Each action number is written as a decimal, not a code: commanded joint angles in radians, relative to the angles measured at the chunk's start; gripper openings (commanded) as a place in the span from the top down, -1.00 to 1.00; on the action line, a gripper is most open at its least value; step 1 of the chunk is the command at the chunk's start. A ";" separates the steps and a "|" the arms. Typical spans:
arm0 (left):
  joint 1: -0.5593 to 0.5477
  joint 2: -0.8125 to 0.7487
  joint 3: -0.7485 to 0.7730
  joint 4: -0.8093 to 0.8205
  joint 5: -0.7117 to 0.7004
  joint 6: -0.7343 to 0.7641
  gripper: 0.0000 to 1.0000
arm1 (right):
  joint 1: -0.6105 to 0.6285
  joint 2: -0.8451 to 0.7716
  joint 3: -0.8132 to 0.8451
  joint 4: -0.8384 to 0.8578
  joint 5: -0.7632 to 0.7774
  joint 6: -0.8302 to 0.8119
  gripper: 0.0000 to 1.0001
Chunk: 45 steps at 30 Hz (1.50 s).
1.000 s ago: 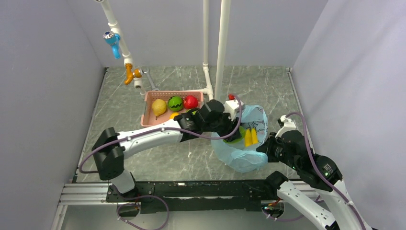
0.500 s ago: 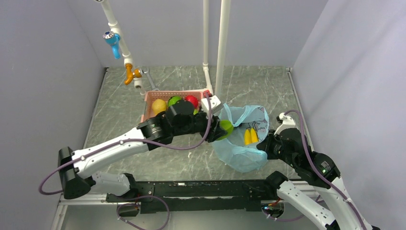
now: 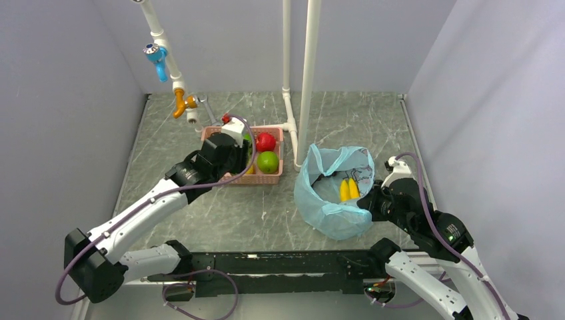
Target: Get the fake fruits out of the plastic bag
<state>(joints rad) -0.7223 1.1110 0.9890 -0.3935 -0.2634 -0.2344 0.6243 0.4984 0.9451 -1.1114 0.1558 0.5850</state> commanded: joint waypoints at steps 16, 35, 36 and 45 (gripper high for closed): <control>0.282 0.407 0.183 -0.121 -0.299 -0.474 0.62 | 0.003 -0.027 0.009 0.050 0.018 -0.019 1.00; 0.282 0.604 0.337 -0.487 -0.438 -0.907 -0.11 | 0.005 -0.035 0.011 0.051 0.014 -0.025 1.00; 0.282 0.603 0.339 -0.481 -0.433 -0.894 -0.24 | 0.005 -0.035 0.010 0.052 0.014 -0.025 1.00; 0.281 0.540 0.321 -0.377 -0.346 -0.742 -0.75 | 0.005 -0.037 0.009 0.053 0.013 -0.024 1.00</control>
<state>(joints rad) -0.4419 1.7256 1.3167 -0.8337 -0.6487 -1.0527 0.6243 0.4713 0.9451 -1.0985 0.1558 0.5751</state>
